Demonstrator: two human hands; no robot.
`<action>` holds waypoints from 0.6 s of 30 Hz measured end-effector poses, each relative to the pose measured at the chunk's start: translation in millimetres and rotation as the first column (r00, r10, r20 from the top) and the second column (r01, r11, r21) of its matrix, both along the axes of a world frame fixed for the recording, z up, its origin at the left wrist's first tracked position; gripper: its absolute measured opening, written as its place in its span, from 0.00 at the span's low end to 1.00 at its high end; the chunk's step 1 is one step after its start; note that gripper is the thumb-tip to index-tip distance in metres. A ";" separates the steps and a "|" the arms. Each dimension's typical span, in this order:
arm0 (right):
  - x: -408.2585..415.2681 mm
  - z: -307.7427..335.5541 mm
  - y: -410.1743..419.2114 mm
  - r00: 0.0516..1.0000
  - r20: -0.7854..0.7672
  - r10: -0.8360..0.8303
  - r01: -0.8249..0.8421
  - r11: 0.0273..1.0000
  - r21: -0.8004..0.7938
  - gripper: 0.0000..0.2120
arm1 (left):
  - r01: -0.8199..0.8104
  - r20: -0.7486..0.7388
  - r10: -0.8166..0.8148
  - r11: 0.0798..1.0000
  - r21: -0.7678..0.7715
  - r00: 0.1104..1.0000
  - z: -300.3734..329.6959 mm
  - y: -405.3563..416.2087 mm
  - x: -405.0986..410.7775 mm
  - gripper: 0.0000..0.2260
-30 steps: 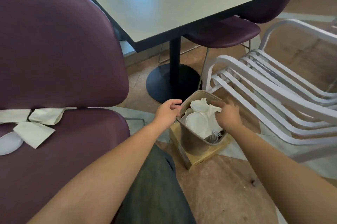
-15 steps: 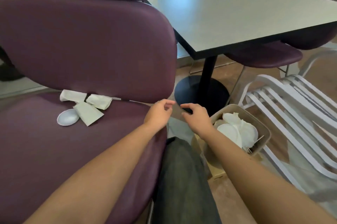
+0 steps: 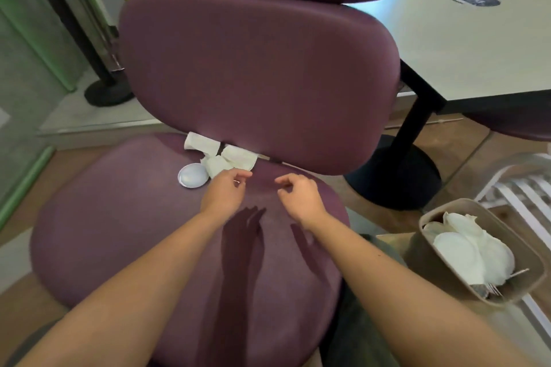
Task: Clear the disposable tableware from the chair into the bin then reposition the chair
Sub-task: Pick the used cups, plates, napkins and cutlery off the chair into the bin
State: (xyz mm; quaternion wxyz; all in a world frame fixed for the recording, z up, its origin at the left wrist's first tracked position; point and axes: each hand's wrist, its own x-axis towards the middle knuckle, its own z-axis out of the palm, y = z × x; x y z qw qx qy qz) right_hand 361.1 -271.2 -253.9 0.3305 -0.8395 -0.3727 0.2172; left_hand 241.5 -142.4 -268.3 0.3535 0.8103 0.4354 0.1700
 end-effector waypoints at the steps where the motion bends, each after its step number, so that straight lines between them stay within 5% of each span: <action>1: -5.3 -1.8 6.9 1.000 -0.007 0.008 -0.008 1.000 -0.004 0.15 | -0.017 0.001 0.017 1.000 0.011 1.000 -0.7 7.0 -8.1 0.13; 7: -36.4 -15.3 54.5 0.997 0.001 0.079 -0.079 0.996 -0.047 0.17 | -0.158 -0.123 0.173 0.979 0.128 0.977 -9.9 49.5 -47.2 0.14; 10: -45.6 -20.7 70.6 0.995 -0.006 0.102 -0.102 0.993 -0.057 0.20 | -0.150 -0.293 0.205 0.968 0.201 0.934 -15.3 62.8 -54.9 0.14; 18: -56.2 -32.2 110.8 0.992 0.045 0.120 -0.117 0.991 -0.070 0.25 | -0.079 -0.369 0.172 0.964 0.252 0.913 -37.1 97.5 -53.8 0.26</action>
